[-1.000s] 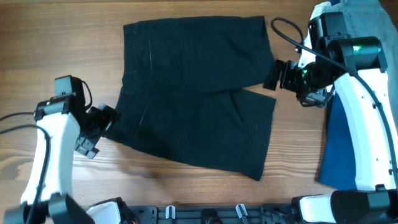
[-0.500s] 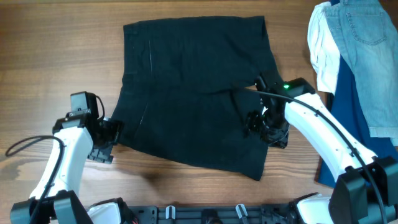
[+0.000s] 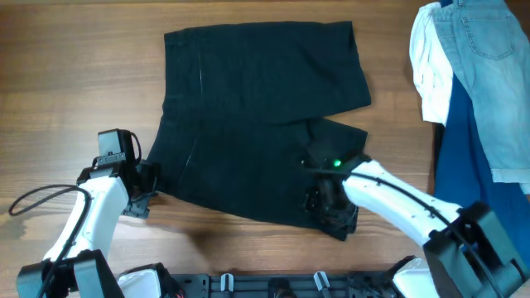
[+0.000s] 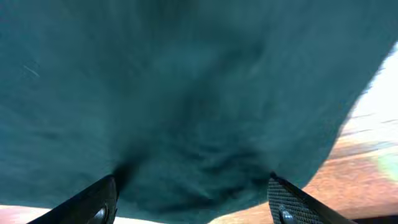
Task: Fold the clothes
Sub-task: 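Fold the leg hems upward toward the waistband with both grippers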
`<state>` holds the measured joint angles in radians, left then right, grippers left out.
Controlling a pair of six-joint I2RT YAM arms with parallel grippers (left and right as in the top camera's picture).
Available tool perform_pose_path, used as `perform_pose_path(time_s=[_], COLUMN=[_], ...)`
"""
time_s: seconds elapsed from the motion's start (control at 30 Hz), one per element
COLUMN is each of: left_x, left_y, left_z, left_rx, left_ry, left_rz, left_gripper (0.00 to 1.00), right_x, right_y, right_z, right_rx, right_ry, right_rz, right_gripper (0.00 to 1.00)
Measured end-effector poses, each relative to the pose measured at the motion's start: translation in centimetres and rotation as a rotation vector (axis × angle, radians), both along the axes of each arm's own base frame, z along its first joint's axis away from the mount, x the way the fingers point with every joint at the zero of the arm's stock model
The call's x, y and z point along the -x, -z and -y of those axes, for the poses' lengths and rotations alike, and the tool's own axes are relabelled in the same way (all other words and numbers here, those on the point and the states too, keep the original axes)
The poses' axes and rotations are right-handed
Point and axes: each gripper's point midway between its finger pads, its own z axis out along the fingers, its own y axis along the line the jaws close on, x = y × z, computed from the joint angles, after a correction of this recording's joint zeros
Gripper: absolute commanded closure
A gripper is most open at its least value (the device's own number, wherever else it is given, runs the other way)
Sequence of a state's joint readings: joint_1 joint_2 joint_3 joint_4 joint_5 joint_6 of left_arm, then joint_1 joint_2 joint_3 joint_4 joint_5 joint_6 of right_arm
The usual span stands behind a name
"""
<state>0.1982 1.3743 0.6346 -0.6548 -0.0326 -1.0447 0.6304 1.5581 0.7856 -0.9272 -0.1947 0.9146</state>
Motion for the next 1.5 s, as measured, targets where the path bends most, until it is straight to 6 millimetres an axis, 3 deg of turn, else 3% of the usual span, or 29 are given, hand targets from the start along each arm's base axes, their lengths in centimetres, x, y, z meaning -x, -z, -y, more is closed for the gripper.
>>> perform_pose_path(time_s=[0.1,0.23,0.37,0.53,0.63,0.7,0.77,0.8,0.87,0.93,1.17,1.3,1.4,1.43,1.47,1.5], left_x=[-0.1,-0.2,-0.4,0.7,-0.3,-1.8,-3.1,-3.4,-4.0,-4.3,-4.2,-1.4,-2.2,-2.5,-2.1,-1.5], left_y=[0.0,0.0,0.1,1.3,1.4,1.3,1.4,1.5,1.8,1.8,1.4,-0.3,-5.0,-6.4,-8.0,-8.9], left_z=[0.2,1.0,3.3,4.1,3.4,2.9,2.4,2.1,1.9,1.9,2.1,3.4,3.7,3.8,4.0,4.2], left_rx=[-0.012,-0.030,-0.042,-0.060,-0.100,-0.134,-0.162,-0.177,-0.186,-0.181,-0.169,-0.088,-0.099,-0.105,-0.105,-0.100], left_ry=[0.122,0.290,0.479,0.520,0.460,0.439,0.413,0.393,0.379,0.372,0.371,0.394,0.403,0.403,0.407,0.411], left_rz=[-0.005,-0.011,-0.016,-0.053,-0.030,0.009,0.029,0.028,0.034,0.037,0.034,-0.026,0.111,0.158,0.197,0.221], left_gripper=[0.20,0.21,0.22,0.33,0.34,0.42,0.87,0.96,0.96,0.96,0.96,0.96,0.96,0.96,0.96,0.96], right_x=[1.1,1.4,1.5,1.6,1.6,1.7,1.7,1.8,2.0,2.2,2.0,-1.4,-6.7,-7.8,-9.2,-9.6], right_y=[1.5,1.5,1.6,1.6,1.6,1.6,1.6,1.5,1.5,1.5,1.1,-1.3,-7.0,-8.5,-11.6,-13.2], right_z=[0.3,0.4,0.5,0.6,0.6,0.6,0.7,0.7,0.7,0.7,1.2,3.3,4.4,4.7,5.4,5.7], right_rx=[-0.003,0.001,0.004,0.006,0.007,0.007,0.009,0.011,0.011,0.010,0.007,-0.018,-0.108,-0.124,-0.147,-0.153], right_ry=[-0.019,-0.011,-0.010,-0.010,-0.010,-0.011,-0.010,-0.007,-0.002,0.009,0.047,0.107,0.112,0.109,0.091,0.077], right_rz=[-0.003,-0.011,-0.015,-0.018,-0.018,-0.019,-0.021,-0.024,-0.034,-0.044,-0.068,-0.021,0.158,0.204,0.287,0.318], right_gripper=[0.22,0.20,0.18,0.18,0.20,0.25,0.43,0.51,0.64,0.94,0.96,0.95,0.96,0.96,0.96,0.96])
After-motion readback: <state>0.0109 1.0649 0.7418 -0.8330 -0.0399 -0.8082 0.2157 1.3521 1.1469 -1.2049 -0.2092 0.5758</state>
